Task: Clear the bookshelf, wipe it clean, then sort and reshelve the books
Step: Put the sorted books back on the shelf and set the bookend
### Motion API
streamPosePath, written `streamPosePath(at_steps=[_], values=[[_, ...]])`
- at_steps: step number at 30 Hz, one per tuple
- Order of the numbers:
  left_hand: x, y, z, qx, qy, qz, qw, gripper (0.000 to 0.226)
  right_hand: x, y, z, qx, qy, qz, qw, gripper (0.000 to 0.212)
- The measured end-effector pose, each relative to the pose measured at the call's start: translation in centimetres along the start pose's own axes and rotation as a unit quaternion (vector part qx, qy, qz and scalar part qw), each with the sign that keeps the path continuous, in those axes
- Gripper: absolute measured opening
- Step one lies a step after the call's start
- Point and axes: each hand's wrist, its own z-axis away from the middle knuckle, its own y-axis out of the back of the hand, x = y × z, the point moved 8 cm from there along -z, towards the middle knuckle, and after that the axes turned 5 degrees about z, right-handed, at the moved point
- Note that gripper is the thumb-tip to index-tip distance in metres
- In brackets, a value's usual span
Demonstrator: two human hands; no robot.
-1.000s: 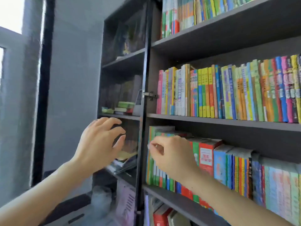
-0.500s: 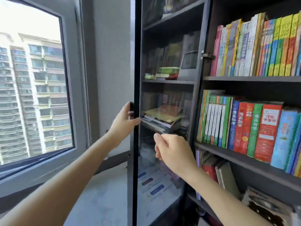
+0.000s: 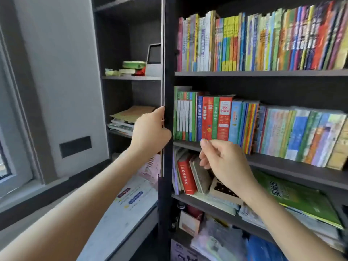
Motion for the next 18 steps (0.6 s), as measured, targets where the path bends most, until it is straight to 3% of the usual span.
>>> streamPosePath(at_steps=[3, 5, 7, 12, 16, 18], values=[[5.4, -4.5, -0.7, -0.060, -0.064, -0.183, 0.979, 0.061, 3.6, 3.0, 1.3, -0.003, -0.077, 0.009, 0.997, 0.044], [8.4, -7.5, -0.2, -0.083, -0.077, -0.206, 0.972, 0.056, 6.9, 4.5, 3.6, -0.018, -0.160, -0.034, 0.986, 0.043], [11.2, -10.1, 1.2, -0.080, -0.082, -0.153, 0.982, 0.037, 11.0, 5.1, 8.2, -0.057, -0.276, -0.089, 0.955, 0.041], [14.9, -15.6, 5.1, -0.143, -0.138, -0.091, 0.976, 0.038, 20.2, 5.3, 23.7, -0.188, -0.487, -0.084, 0.849, 0.026], [17.6, -19.3, 10.6, -0.201, -0.177, -0.046, 0.962, 0.032, 24.2, 8.3, 38.6, -0.240, -0.651, -0.106, 0.713, 0.028], [18.3, -20.8, 12.9, -0.222, -0.177, -0.036, 0.958, 0.032, 25.4, 11.0, 44.5, -0.226, -0.711, -0.110, 0.656, 0.034]])
